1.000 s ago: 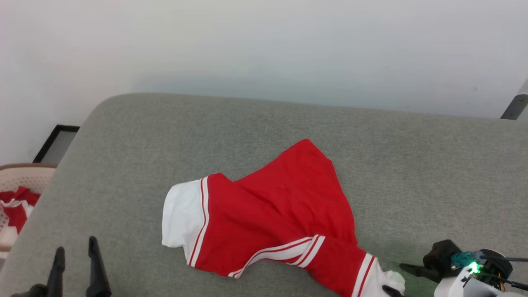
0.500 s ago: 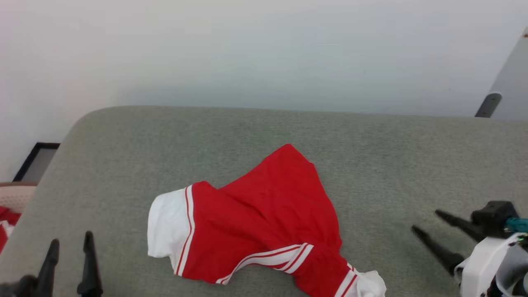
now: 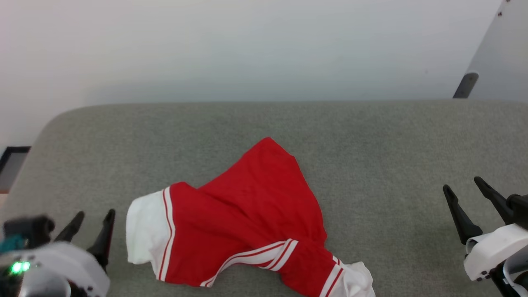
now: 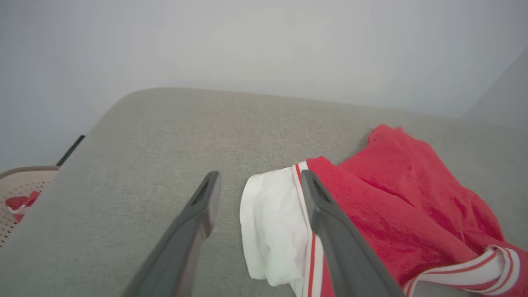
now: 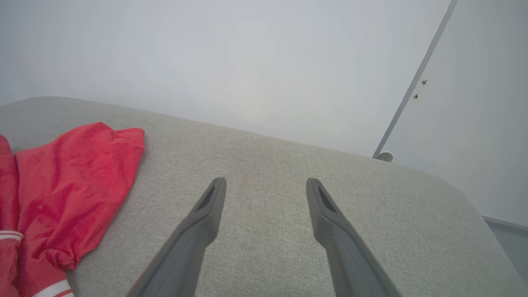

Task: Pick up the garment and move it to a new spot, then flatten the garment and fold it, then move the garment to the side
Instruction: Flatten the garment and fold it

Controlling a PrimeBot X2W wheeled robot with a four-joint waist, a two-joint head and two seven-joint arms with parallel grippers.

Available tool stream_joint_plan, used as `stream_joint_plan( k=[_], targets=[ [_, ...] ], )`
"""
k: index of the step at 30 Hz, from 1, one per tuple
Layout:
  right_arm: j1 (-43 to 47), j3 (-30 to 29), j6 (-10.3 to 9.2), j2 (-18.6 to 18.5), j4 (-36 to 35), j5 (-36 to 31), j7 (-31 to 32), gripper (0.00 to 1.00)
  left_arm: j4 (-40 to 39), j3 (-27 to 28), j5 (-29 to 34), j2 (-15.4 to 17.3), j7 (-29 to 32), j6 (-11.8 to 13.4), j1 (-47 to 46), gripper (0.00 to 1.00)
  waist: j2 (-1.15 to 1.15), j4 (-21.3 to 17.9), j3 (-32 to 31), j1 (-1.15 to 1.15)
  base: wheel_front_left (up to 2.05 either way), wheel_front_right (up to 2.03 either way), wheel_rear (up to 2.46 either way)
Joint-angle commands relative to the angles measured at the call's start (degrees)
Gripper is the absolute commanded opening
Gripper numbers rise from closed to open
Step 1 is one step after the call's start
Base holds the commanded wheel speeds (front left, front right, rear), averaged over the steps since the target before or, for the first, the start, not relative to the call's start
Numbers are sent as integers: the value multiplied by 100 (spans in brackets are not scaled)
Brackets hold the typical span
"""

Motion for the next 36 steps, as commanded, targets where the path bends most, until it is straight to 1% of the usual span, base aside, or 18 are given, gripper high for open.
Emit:
stream_joint_plan(
  k=[1,3,7,8,10,12,17,22,28,29,30,31,32,36],
  targets=[
    [67,-86,-5,78,-55,-72,27,100,44,-29,-85,30,113,-22,-104,100,0,-91,125,0,0,0,0],
    [128,-270,-5,254,-202,-238,118,100,203,-140,-298,210,545,-33,-344,100,0,-136,228,0,0,0,0],
    [163,-413,-5,488,-456,-446,253,100,609,-353,-691,484,1354,-31,-800,100,0,-252,443,0,0,0,0],
    [151,-474,-6,553,-526,-492,303,100,836,-460,-837,570,1734,-33,-1024,100,0,-298,545,0,0,0,0],
    [127,-496,-5,599,-596,-544,333,100,1045,-580,-875,722,2075,-34,-1206,100,0,-346,639,0,0,0,0],
    [98,-537,-5,630,-633,-569,361,100,1251,-656,-919,797,2328,-32,-1407,100,0,-382,723,0,0,0,0],
    [28,-602,-5,640,-686,-611,409,100,1809,-862,-817,949,2761,7,-1817,100,0,-433,880,0,0,0,0],
    [-25,-602,-5,641,-733,-647,470,100,2372,-1024,-676,1007,2872,36,-2176,100,0,-460,992,0,0,0,0],
    [-53,-607,-5,588,-754,-642,502,100,2985,-1116,-746,932,3152,111,-2435,100,0,-462,1072,0,0,0,0],
    [-51,-619,-5,580,-757,-648,515,100,3054,-1134,-757,913,3196,106,-2446,91,0,-455,1079,0,0,0,0],
    [-48,-626,-5,577,-765,-651,526,100,3089,-1142,-790,892,3213,103,-2478,67,0,-448,1086,0,0,0,0],
    [-42,-631,-5,575,-771,-652,541,100,3126,-1147,-815,872,3221,97,-2515,30,0,-438,1092,0,0,0,0],
    [-36,-634,-6,568,-776,-658,558,100,3156,-1166,-823,855,3232,88,-2536,0,0,-427,1096,0,0,0,0],
    [-31,-631,-5,590,-804,-678,604,100,3254,-1179,-854,893,3190,77,-2611,0,0,-391,1095,0,0,0,0]
  ],
)
